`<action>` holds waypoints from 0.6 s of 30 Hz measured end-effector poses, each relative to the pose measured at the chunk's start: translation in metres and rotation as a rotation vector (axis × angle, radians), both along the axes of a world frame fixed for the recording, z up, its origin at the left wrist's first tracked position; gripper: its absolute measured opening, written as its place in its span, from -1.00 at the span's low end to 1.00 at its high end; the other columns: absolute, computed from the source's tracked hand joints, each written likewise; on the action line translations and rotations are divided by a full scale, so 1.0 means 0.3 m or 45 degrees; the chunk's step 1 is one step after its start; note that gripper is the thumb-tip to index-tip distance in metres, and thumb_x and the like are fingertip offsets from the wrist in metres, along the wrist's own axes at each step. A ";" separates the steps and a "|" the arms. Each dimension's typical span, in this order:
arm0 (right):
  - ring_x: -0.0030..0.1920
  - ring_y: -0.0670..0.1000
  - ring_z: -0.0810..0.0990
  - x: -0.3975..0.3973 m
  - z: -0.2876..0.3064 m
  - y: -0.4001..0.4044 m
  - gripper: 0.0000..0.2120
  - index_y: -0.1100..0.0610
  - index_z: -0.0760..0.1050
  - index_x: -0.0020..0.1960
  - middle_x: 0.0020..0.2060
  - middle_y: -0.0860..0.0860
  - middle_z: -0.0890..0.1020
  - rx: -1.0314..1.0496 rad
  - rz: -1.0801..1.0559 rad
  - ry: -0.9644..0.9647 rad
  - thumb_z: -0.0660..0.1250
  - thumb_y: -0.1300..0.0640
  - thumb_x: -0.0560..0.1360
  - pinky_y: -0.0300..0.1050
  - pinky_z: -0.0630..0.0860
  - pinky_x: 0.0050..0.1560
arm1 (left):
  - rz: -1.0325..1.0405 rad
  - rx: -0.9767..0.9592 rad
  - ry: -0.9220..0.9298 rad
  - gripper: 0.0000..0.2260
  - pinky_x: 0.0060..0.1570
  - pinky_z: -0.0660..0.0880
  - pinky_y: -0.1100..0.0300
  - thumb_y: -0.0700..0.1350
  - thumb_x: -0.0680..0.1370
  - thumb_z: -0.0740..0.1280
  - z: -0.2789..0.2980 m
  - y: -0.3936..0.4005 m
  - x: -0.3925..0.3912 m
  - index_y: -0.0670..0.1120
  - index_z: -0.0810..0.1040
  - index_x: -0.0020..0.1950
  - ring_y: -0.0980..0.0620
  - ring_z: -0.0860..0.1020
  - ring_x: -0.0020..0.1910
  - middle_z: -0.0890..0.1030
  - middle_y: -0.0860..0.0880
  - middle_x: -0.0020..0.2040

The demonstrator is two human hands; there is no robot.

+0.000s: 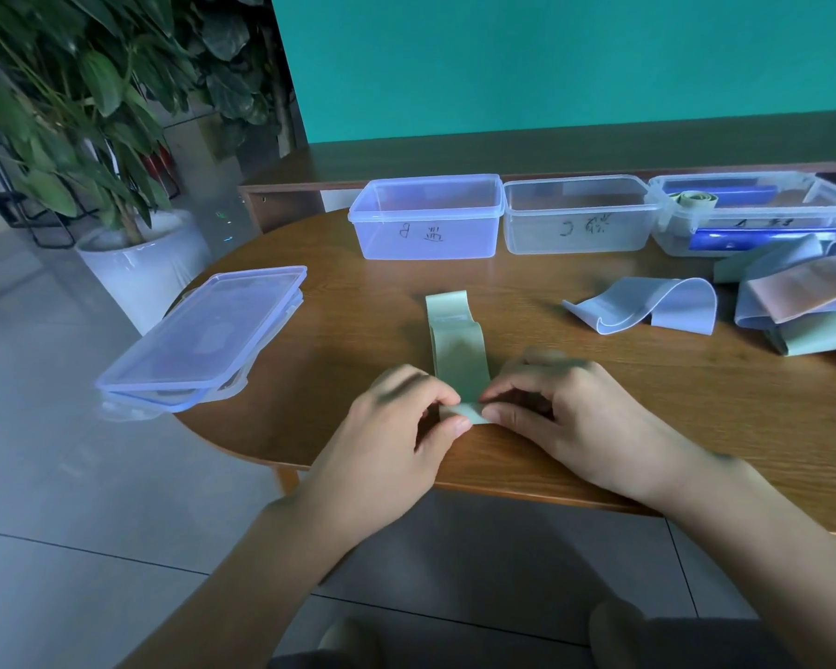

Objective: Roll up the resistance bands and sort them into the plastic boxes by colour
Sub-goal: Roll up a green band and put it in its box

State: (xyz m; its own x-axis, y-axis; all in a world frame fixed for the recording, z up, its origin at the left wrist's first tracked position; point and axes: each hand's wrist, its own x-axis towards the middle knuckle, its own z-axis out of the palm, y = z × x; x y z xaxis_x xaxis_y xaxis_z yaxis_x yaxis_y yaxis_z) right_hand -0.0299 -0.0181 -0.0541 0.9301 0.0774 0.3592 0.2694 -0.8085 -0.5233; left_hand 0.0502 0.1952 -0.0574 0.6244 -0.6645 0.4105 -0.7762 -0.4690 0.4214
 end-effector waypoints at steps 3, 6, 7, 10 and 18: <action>0.00 -0.18 0.57 0.013 -0.001 -0.006 -0.82 -0.07 0.68 0.06 -0.06 -0.20 0.58 -0.006 -0.012 -0.008 0.33 -0.09 0.59 -0.37 0.42 0.02 | 0.014 0.026 0.015 -0.77 -0.11 0.40 0.47 0.10 0.56 0.39 -0.003 -0.006 0.012 0.03 0.62 0.14 0.22 0.48 -0.04 0.52 0.17 0.06; -0.03 -0.21 0.55 0.023 -0.006 -0.009 -0.80 -0.05 0.68 0.05 -0.06 -0.19 0.57 -0.016 -0.020 -0.045 0.31 -0.08 0.59 -0.42 0.37 -0.03 | 0.028 0.007 -0.002 -0.77 -0.06 0.45 0.38 0.07 0.56 0.39 -0.005 -0.011 0.026 0.00 0.65 0.15 0.19 0.48 -0.04 0.54 0.14 0.06; -0.05 -0.23 0.54 0.024 -0.009 -0.006 -0.81 -0.04 0.68 0.07 -0.05 -0.18 0.56 -0.017 -0.028 -0.076 0.32 -0.06 0.59 -0.44 0.35 -0.03 | 0.031 0.000 -0.004 -0.77 -0.05 0.45 0.39 0.07 0.56 0.39 -0.006 -0.012 0.030 -0.01 0.66 0.15 0.19 0.48 -0.04 0.55 0.14 0.06; -0.04 -0.24 0.55 0.027 -0.012 0.004 -0.87 0.01 0.67 0.08 -0.04 -0.16 0.60 -0.001 -0.012 -0.152 0.39 0.05 0.58 -0.49 0.34 0.01 | 0.032 -0.021 -0.001 -0.75 -0.06 0.40 0.46 0.07 0.55 0.40 -0.007 -0.014 0.040 -0.03 0.69 0.15 0.19 0.47 -0.01 0.56 0.13 0.04; 0.06 -0.16 0.60 0.043 -0.007 -0.018 -0.83 -0.04 0.66 0.10 0.00 -0.18 0.62 0.026 0.028 -0.059 0.48 0.03 0.51 -0.18 0.51 0.16 | 0.036 -0.106 0.042 -0.77 -0.06 0.43 0.46 0.00 0.53 0.46 -0.002 -0.017 0.039 0.04 0.66 0.18 0.21 0.50 0.02 0.56 0.16 0.06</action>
State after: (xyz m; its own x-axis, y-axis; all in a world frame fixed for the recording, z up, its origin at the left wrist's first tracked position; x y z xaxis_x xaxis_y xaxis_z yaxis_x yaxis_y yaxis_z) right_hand -0.0170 -0.0237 -0.0560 0.9104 0.0896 0.4039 0.3114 -0.7912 -0.5264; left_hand 0.0619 0.1901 -0.0581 0.6564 -0.6109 0.4427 -0.7483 -0.4527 0.4849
